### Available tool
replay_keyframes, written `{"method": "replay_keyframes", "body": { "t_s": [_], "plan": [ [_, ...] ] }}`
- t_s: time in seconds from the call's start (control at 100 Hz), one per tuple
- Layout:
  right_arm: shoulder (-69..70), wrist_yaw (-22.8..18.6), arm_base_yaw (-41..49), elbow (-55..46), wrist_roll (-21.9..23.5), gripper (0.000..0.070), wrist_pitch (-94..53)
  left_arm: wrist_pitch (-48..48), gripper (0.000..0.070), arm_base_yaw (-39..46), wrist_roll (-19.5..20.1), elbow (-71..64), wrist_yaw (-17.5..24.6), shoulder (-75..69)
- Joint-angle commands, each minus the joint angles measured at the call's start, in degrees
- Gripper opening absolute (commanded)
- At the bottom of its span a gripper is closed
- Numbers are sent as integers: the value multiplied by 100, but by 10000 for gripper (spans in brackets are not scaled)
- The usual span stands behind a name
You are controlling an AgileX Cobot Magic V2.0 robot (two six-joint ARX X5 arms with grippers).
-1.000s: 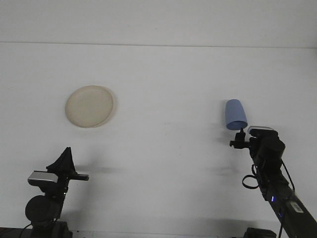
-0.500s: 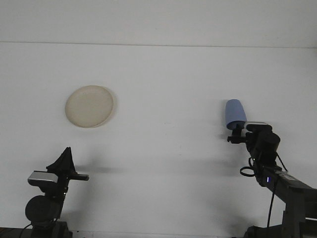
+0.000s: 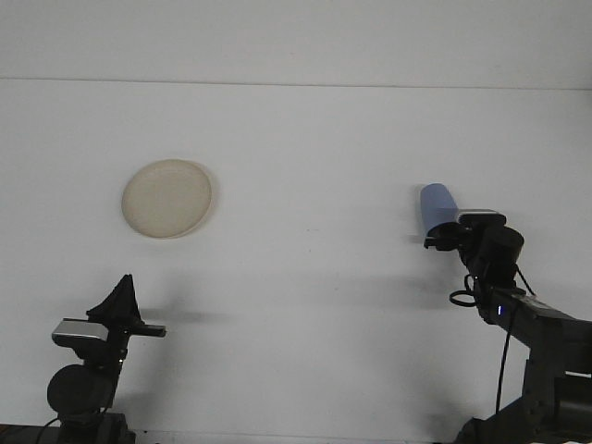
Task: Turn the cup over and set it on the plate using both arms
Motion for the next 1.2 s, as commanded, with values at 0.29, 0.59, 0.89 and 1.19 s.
{"method": "replay_keyframes", "body": {
  "t_s": [0.29, 0.59, 0.89, 1.19],
  "plan": [
    [-203, -153, 39, 94, -57, 3, -109, 83, 11, 4, 22, -111, -31, -7],
    [-2181, 160, 490, 111, 295, 3, -1893, 83, 11, 4, 20, -111, -31, -7],
    [-4111, 710, 1604, 1023, 831, 3, -5490, 81, 11, 4, 22, -111, -31, -7],
    [-3921, 1272, 3084, 2658, 1635, 3, -8168, 81, 11, 4, 22, -111, -31, -7]
  ]
}}
